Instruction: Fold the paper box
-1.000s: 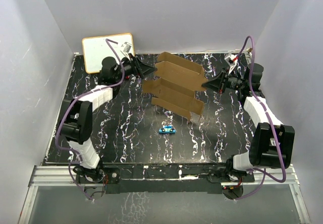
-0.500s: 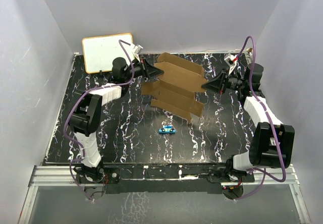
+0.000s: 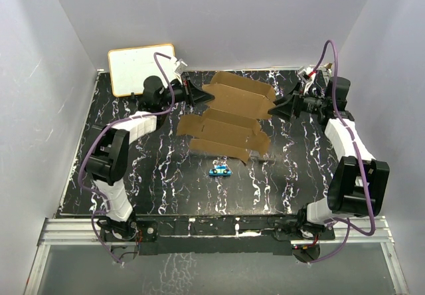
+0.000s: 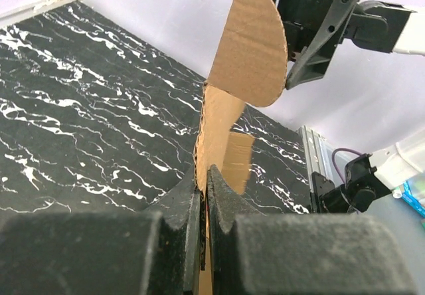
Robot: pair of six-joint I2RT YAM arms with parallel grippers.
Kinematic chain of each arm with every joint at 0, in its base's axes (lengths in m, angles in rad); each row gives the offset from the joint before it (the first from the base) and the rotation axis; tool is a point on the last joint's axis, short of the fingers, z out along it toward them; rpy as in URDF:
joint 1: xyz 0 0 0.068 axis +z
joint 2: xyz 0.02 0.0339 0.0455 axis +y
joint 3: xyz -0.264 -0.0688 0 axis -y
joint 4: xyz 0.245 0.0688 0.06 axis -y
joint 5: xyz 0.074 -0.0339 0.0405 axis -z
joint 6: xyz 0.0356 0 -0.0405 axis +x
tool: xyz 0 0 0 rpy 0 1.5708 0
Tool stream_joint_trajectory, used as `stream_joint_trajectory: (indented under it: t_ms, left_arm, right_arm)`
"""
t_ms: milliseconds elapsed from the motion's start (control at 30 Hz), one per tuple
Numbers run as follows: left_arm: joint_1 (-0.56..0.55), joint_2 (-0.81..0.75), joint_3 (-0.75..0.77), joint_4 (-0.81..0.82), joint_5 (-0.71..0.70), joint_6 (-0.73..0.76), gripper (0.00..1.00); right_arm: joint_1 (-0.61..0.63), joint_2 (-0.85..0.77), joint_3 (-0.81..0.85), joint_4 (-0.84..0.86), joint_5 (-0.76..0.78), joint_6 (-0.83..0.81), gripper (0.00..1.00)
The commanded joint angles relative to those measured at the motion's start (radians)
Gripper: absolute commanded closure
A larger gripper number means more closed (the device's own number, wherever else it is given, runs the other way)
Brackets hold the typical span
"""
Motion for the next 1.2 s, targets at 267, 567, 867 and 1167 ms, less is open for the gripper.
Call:
stream_joint_trajectory:
  t_ms: [267,567,867,1167]
  left_arm:
    - [0.001,-0.105,-0.006,0.095,0.073,-0.022,1.0]
    - [0.001,-0.107,-0.01,0.137,0.086,-0.058,1.0]
    - [0.001,-0.114,-0.016,0.117,0.101,-0.041,1.0]
    - [0.001,-0.108,-0.015,0.118,0.103,-0.044,1.0]
  right_arm:
    - [0.013,0.118,0.297,-0.294,0.056,-0.25,0.11]
    - [0.14,0.205,0.438,-0.513,0.111,-0.404,0.11]
    - [0.163,0.249,0.494,-0.575,0.067,-0.416,0.26]
    - [0.163,0.239,0.503,-0.609,0.014,-0.456,0.56]
